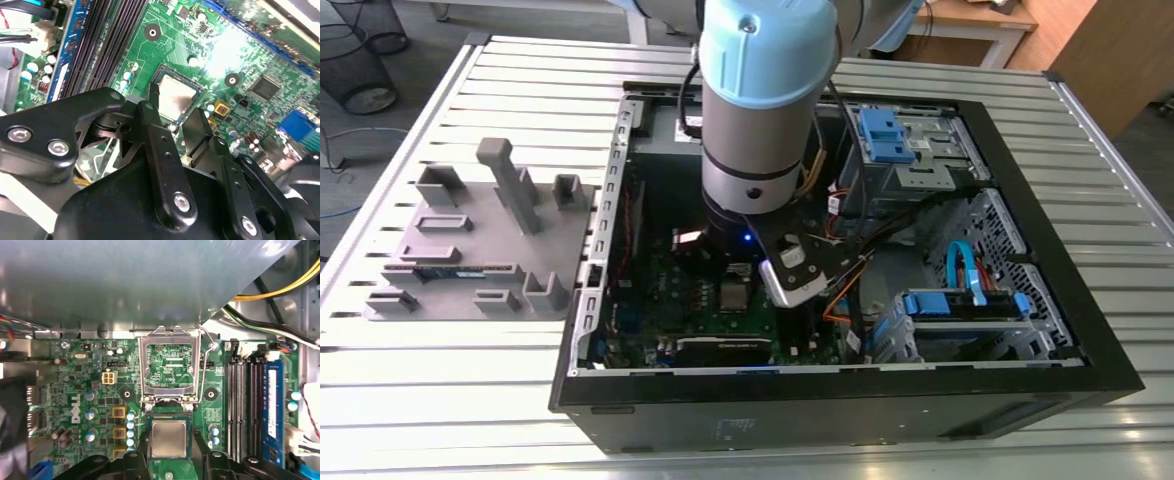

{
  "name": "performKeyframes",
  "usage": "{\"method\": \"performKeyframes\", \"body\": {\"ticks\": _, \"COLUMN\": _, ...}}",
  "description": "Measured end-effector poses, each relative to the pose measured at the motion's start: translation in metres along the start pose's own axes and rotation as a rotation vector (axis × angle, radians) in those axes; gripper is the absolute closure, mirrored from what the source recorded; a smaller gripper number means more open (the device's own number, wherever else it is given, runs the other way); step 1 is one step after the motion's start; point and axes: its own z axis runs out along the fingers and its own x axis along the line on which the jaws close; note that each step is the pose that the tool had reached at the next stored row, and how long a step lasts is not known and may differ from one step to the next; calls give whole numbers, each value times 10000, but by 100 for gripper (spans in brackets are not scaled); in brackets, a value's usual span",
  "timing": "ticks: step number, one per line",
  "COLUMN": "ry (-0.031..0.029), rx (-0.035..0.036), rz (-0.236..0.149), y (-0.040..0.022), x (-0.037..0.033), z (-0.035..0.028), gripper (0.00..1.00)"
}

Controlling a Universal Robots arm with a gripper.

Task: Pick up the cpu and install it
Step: 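Place the cpu into insertion slot, then close the cpu cover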

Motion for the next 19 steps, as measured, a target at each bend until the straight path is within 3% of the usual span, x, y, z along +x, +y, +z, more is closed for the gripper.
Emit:
{"method": "performKeyframes", "body": {"ticks": 6, "ry": 1, "rx": 2, "rz": 0, "y": 2, "x": -1, "z": -161, "gripper": 54}}
{"method": "performKeyframes", "body": {"ticks": 19, "ry": 0, "rx": 0, "rz": 0, "y": 2, "x": -1, "z": -174, "gripper": 54}}
